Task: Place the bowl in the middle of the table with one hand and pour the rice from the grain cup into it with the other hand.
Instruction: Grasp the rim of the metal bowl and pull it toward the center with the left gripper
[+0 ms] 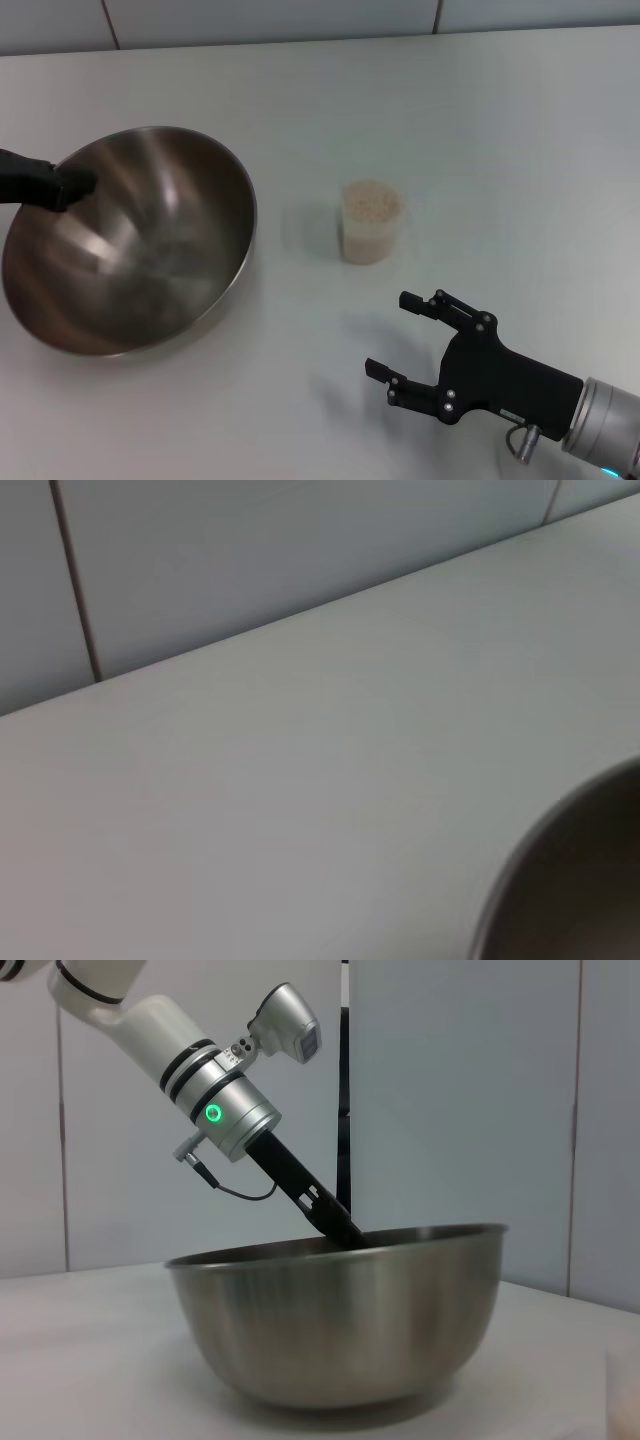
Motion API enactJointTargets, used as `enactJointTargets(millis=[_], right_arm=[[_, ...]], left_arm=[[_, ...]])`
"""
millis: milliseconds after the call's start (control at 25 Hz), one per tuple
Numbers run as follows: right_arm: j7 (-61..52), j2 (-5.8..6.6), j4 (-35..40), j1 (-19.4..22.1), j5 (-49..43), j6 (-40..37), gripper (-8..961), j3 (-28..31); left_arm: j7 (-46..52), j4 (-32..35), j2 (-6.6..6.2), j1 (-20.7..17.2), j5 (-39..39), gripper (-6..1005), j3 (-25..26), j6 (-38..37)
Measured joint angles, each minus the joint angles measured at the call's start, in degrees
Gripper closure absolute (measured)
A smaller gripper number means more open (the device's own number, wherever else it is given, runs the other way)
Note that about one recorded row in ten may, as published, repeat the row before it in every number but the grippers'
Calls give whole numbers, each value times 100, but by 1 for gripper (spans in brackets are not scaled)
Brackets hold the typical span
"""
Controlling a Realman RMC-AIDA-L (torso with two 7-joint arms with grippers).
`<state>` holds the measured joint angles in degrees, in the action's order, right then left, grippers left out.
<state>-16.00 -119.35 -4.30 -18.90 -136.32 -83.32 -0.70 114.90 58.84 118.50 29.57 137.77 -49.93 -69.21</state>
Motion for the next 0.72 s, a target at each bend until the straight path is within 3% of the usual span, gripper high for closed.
enactJointTargets(millis=[160,240,560,680,720], right_arm=[[0,0,-1,0,0,0,126,0],[0,0,-1,0,0,0,126,0],[0,0,-1,-2,0,0,127,0],[0,0,-1,-13,0,0,127,0],[0,0,-4,-14,0,0,127,0]], left_arm=[[84,-8,-20,38,-5,715,35,-28],[117,-8,-26,56,-20,847,47,-38],[356,-93,-80,226,6,852,49,-171],[700,-396,-286,515,12,856,49,-369],[875,-631,-429,704,15,863,49,-446]])
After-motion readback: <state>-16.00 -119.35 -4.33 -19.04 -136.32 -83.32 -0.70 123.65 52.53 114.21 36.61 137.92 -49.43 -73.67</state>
